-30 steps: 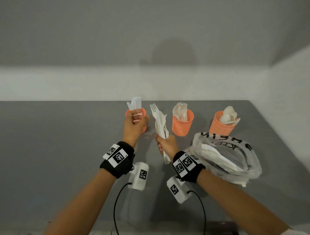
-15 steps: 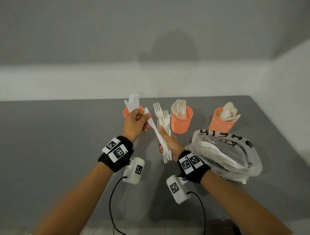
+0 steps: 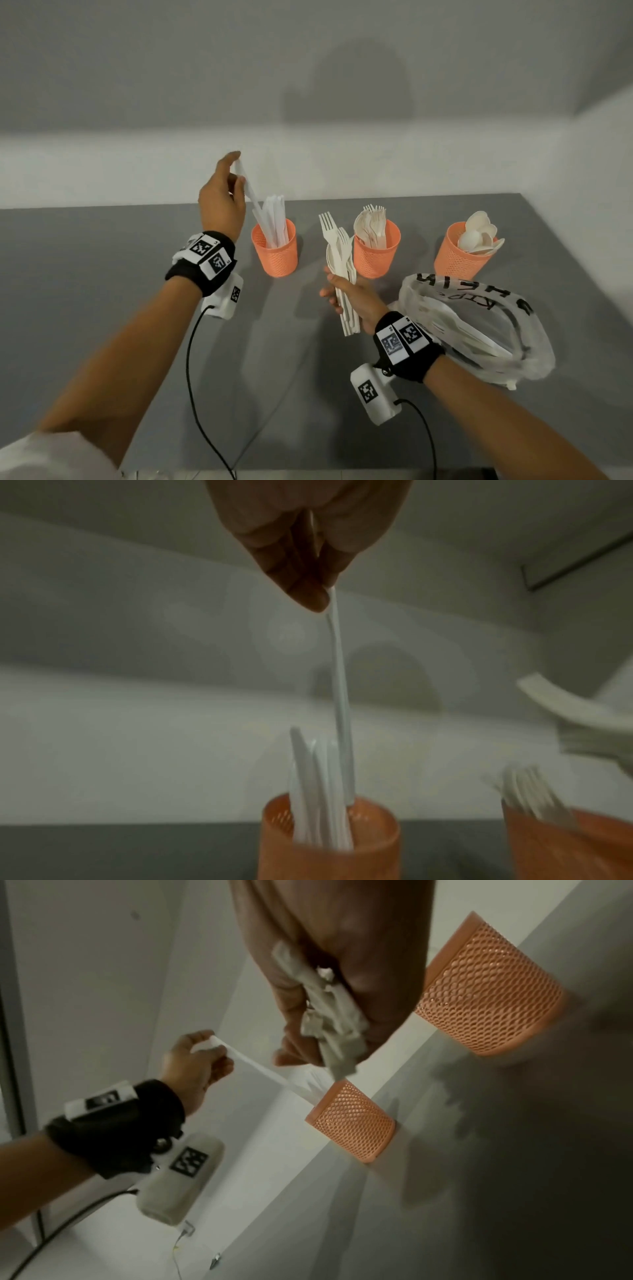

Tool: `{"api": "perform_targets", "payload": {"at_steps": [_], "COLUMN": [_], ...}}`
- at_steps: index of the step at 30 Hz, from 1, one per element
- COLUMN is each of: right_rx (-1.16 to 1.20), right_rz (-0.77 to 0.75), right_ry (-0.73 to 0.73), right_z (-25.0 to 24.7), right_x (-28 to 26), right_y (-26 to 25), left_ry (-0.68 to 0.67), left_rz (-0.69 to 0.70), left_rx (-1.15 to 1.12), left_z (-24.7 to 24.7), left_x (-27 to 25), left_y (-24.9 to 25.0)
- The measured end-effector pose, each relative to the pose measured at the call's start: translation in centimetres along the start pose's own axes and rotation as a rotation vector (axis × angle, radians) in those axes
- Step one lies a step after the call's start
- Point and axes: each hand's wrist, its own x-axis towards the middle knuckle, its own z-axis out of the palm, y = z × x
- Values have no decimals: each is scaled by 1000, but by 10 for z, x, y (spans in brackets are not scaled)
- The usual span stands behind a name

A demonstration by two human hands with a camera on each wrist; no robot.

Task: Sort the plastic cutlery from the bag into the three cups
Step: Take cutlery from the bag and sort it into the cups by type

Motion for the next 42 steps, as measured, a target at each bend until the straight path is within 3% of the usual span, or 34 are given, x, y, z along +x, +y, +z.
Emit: {"api": "perform_targets", "payload": {"at_steps": [6,11,14,18,23,29,34,38,40,42], "right_rx": [203,137,137,125,91,86,79,62,13,-24], "right_rz": [54,76,75,59,42,4,-84,-145,-184,-211], "right_ry": [-40,-27,-32,-51,-110,-61,1,89,139,168], "right_z": [0,-1,-3,-2,4,-3,-16,-24,-28,-32], "right_x": [4,2,1,-1,-9,-19,-27,-35,-38,-41], "right_y": [0,-5,-5,-9,-15,-12,-10,-12,-13,-14], "left_ry": [-173,-323,-330,-208,-435,-236,-217,-54,-58,-167], "left_rz": [-57,-162,-160,-157,-436,-529,-600,-661,-670,-660], "left_rx": [82,176,226,-23,-401,-554,-705,-905,-899,-804], "left_z": [33,51,52,51,57,56,47,37,35,38], "left_x": [-23,-35,-39,-49,-73,-74,-61,-52,-51,-57], "left_y": [-28,-40,-33,5,50,74,97,113,116,119]}}
